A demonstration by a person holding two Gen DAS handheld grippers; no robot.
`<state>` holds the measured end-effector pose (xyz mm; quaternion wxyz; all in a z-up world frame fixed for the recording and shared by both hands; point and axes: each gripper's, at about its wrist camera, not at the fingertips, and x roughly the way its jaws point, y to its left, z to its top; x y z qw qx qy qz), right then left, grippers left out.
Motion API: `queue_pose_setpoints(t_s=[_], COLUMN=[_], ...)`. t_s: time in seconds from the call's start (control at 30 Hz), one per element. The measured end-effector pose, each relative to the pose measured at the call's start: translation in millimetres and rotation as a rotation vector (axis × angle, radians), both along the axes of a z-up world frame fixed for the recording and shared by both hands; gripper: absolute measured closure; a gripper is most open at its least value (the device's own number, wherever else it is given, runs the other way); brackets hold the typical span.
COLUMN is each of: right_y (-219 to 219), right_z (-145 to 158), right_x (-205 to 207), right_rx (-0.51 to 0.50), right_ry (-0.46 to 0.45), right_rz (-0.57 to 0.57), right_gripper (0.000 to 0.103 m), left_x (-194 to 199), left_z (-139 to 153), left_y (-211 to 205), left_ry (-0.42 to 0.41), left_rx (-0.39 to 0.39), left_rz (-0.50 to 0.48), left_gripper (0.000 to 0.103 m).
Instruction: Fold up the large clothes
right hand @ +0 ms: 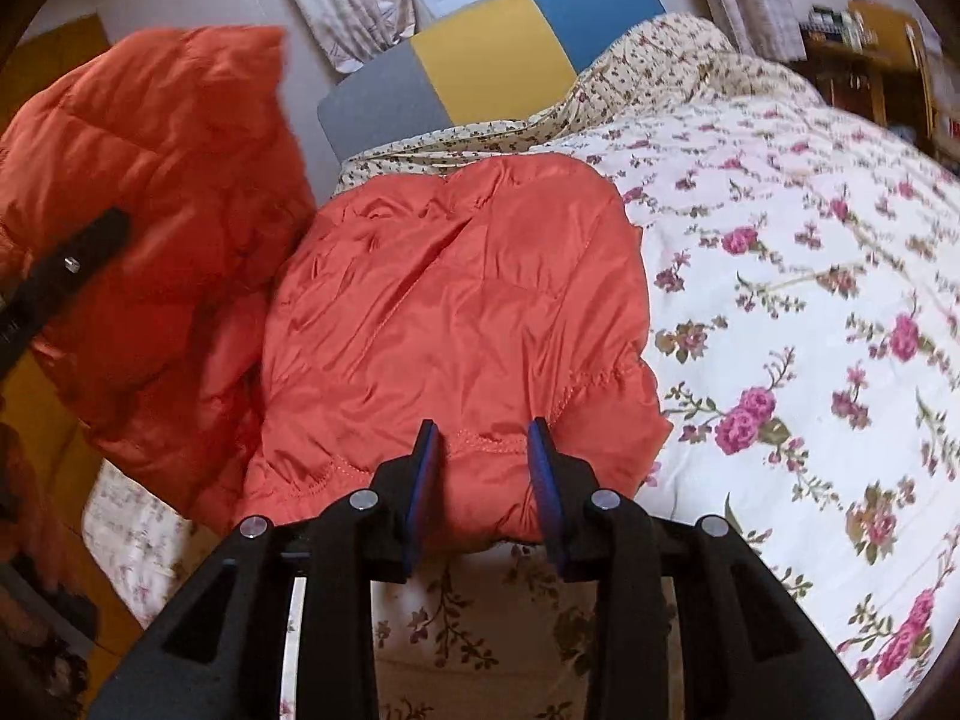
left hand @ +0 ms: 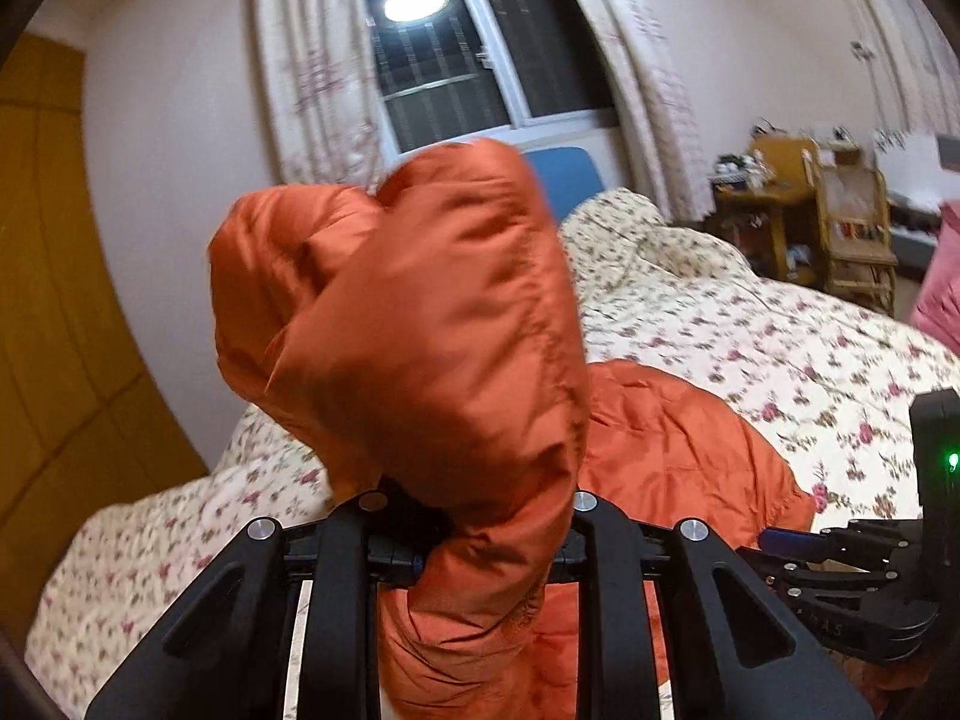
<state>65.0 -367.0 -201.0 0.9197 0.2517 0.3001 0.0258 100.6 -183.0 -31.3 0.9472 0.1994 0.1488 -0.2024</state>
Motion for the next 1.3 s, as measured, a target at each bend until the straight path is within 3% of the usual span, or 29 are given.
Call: queue_pose_setpoints(t_s=[0.3,0.57,0.7,0.87,0.97,1.03,1.07,1.1,1.13,1.2,1.3], right_y=[-7,-29,-40,-35,-28,-29,-28,-26,-25,-25,-28], right_z=[2,15,35,72,82,79,76,71,67,58,33], right_x=[-17,-40,-60,-64,-54,-41,-34,-27,-25,-25,-29], right_rx=[0.095,0.132,0.126,0.134,0.172,0.182,0.183,0.173,0.152,0.129,0.104], right_ry=[-0.013,-0.03,-0.083,-0.185,-0.181,-0.111,-0.076,-0.043,-0.02,0.005,0.065], right_rz=[0.01,-0.046,-0.102,-0.039,0.032,0.05,0.063,0.073,0.062,0.029,-0.024], right_gripper=[0.073,0.073,0.06,0.046,0.045,0.045,0.057,0.081,0.089,0.097,0.099], left_x=[-8,-13,-13,-19,-24,-26,-27,-27,-28,-30,-36], left_z=[-28,-59,-75,-89,-95,-96,-97,-96,-95,-93,-86], left_y=[-37,-56,-60,-66,-68,-69,-69,-68,-67,-63,-49], left_ry=[0.02,0.061,0.066,0.058,0.049,0.052,0.053,0.054,0.057,0.063,0.086], left_rx=[0.053,0.069,0.08,0.102,0.126,0.127,0.127,0.127,0.128,0.128,0.08], left_rz=[-0.099,-0.217,-0.247,-0.28,-0.303,-0.328,-0.335,-0.343,-0.351,-0.368,-0.395], left_gripper=[0.079,0.059,0.055,0.049,0.043,0.039,0.036,0.035,0.035,0.035,0.035])
